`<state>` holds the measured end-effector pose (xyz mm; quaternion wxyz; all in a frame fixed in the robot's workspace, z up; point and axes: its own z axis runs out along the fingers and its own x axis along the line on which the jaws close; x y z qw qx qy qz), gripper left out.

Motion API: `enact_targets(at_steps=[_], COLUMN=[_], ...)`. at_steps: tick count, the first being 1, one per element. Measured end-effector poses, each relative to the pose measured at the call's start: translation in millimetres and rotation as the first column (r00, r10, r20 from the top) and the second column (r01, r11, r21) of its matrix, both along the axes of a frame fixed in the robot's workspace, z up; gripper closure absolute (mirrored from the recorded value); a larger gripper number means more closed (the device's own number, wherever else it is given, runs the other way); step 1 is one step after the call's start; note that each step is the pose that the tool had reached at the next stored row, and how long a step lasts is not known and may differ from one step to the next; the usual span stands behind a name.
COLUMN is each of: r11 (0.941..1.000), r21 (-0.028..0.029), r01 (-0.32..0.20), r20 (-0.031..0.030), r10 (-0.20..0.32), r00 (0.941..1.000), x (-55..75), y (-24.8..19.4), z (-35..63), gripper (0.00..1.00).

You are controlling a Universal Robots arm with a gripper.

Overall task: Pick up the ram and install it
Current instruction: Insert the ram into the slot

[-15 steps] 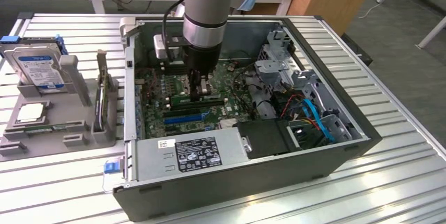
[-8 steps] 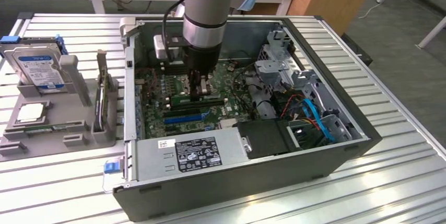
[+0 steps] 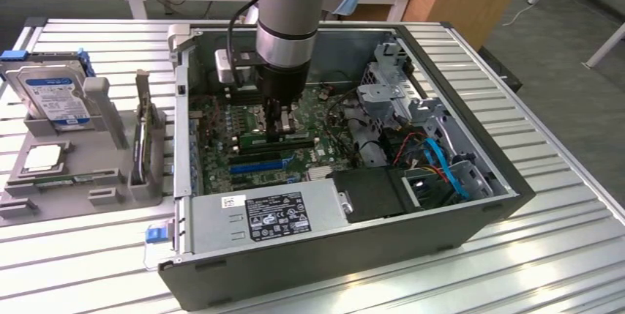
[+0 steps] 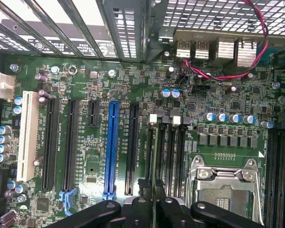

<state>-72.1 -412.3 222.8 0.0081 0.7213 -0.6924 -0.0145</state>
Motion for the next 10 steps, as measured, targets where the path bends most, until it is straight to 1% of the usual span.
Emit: enact_targets(at_steps=[10], r11=[1.0000], r21=[0.0001], r01=[0.000], r20=[0.0000], r10=[0.000], r00=[1.0000], x=[0.0], y=[0.0], z=[-0.8], gripper=[0.87])
